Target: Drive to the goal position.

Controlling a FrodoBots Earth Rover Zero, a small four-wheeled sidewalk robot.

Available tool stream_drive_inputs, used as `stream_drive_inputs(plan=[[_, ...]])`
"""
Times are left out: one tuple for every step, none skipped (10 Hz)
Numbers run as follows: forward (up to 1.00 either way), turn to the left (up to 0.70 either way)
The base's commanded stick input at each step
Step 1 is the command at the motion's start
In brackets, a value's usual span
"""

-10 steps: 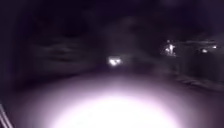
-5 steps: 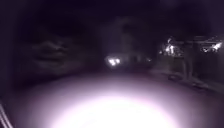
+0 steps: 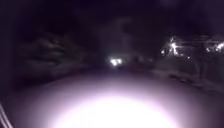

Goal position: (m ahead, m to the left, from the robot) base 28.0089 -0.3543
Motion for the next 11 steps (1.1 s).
stream_drive_inputs(plan=[[1.00, 0.00], [1.00, 0.00], [1.00, 0.00], [1.00, 0.00], [1.00, 0.00], [1.00, 0.00], [1.00, 0.00], [1.00, 0.00], [1.00, 0.00], [1.00, 0.00], [1.00, 0.00]])
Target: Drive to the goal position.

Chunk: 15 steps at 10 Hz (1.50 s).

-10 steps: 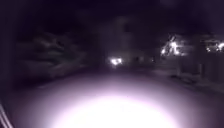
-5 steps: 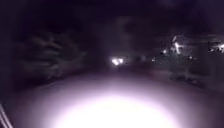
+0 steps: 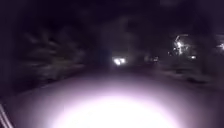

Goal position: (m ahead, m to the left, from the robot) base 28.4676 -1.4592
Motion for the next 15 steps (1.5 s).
stream_drive_inputs(plan=[[1.00, 0.00], [1.00, -0.04], [1.00, -0.27], [1.00, -0.27], [1.00, -0.20], [1.00, -0.02], [1.00, 0.00], [1.00, 0.00], [1.00, 0.00], [1.00, 0.00], [1.00, 0.00], [1.00, 0.00], [1.00, 0.00], [1.00, 0.00], [1.00, 0.00]])
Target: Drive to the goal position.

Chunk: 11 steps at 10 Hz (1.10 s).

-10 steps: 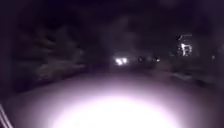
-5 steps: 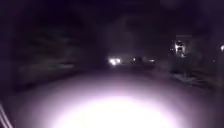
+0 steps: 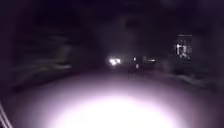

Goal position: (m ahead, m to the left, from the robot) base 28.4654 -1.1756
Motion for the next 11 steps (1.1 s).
stream_drive_inputs(plan=[[1.00, 0.00], [1.00, 0.00], [1.00, -0.27], [1.00, -0.27], [1.00, -0.27], [1.00, 0.00], [1.00, 0.00], [1.00, 0.00], [1.00, 0.00], [1.00, 0.00], [1.00, 0.00]])
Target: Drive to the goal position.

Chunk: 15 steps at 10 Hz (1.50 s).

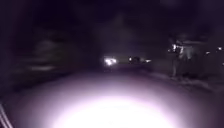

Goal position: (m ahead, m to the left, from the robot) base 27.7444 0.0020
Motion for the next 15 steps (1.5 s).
stream_drive_inputs(plan=[[1.00, 0.00], [1.00, 0.00], [1.00, 0.00], [1.00, 0.00], [1.00, 0.00], [1.00, 0.00], [1.00, 0.00], [1.00, 0.00], [1.00, 0.00], [1.00, 0.00], [1.00, 0.00], [1.00, 0.00], [1.00, 0.00], [1.00, 0.00], [1.00, 0.00]])
